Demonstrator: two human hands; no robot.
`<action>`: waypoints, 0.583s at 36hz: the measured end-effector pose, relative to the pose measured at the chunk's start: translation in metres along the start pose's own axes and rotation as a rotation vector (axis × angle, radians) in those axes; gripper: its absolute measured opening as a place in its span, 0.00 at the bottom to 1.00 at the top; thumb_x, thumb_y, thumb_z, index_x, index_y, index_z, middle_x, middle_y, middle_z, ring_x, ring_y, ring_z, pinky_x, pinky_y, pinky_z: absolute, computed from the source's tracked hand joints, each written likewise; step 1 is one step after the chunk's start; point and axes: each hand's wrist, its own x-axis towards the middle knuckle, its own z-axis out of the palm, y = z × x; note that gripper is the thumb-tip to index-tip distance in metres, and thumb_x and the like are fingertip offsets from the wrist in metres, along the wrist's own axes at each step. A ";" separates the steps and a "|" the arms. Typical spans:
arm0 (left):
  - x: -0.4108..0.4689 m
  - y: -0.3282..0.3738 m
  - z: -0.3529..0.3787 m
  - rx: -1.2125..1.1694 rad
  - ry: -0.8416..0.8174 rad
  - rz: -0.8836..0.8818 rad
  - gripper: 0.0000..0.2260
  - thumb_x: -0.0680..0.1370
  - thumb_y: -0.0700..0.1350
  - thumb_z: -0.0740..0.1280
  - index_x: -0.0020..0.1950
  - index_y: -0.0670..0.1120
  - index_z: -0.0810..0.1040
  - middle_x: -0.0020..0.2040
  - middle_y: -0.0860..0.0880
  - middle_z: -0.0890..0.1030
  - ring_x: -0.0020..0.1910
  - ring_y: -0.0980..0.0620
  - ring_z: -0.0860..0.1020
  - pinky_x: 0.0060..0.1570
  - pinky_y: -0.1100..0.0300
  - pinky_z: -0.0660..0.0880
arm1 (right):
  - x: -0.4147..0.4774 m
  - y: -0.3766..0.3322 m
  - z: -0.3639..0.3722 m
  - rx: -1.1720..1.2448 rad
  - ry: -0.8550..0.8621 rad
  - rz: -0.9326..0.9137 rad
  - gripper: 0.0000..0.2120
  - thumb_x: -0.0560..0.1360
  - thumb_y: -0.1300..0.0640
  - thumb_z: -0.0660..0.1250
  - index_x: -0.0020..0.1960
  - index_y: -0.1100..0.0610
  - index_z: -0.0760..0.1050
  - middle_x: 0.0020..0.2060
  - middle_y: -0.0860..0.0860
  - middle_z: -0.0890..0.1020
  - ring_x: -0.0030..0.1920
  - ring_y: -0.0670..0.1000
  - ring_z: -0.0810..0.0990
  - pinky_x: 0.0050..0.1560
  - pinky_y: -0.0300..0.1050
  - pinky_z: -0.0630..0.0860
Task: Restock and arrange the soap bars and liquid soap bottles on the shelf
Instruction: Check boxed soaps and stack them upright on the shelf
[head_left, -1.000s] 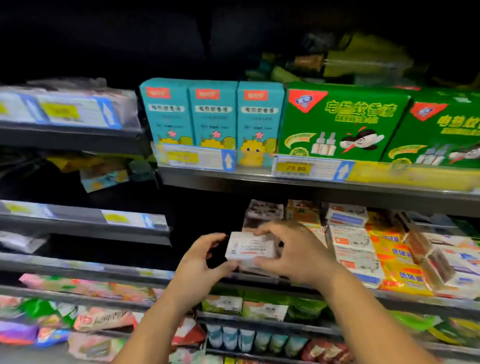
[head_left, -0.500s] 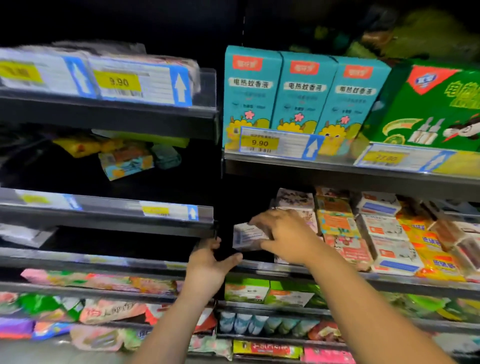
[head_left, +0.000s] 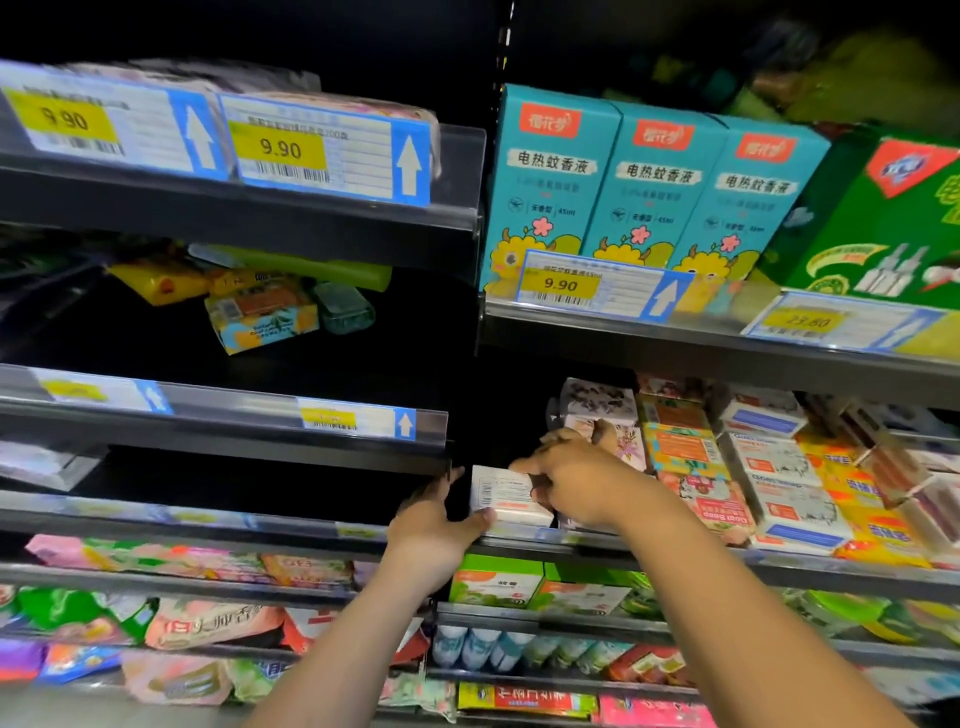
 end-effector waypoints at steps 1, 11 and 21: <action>-0.001 0.000 0.001 0.011 0.007 0.008 0.33 0.76 0.62 0.68 0.78 0.59 0.60 0.72 0.48 0.74 0.69 0.43 0.72 0.61 0.49 0.75 | -0.001 -0.001 0.001 -0.012 -0.001 -0.007 0.22 0.81 0.54 0.61 0.73 0.39 0.68 0.71 0.52 0.70 0.75 0.54 0.56 0.72 0.69 0.43; -0.019 0.019 -0.004 0.391 0.073 0.218 0.24 0.82 0.58 0.60 0.77 0.57 0.59 0.51 0.43 0.83 0.50 0.41 0.80 0.49 0.52 0.76 | -0.028 0.033 -0.001 0.216 0.317 -0.118 0.17 0.79 0.45 0.60 0.64 0.44 0.79 0.66 0.44 0.77 0.70 0.49 0.68 0.72 0.53 0.64; -0.018 0.075 0.036 0.441 0.167 0.323 0.21 0.82 0.54 0.58 0.76 0.56 0.64 0.75 0.53 0.65 0.72 0.49 0.66 0.66 0.56 0.68 | -0.110 0.129 0.019 0.246 0.586 0.223 0.11 0.78 0.58 0.69 0.59 0.49 0.82 0.56 0.48 0.83 0.60 0.55 0.76 0.61 0.46 0.68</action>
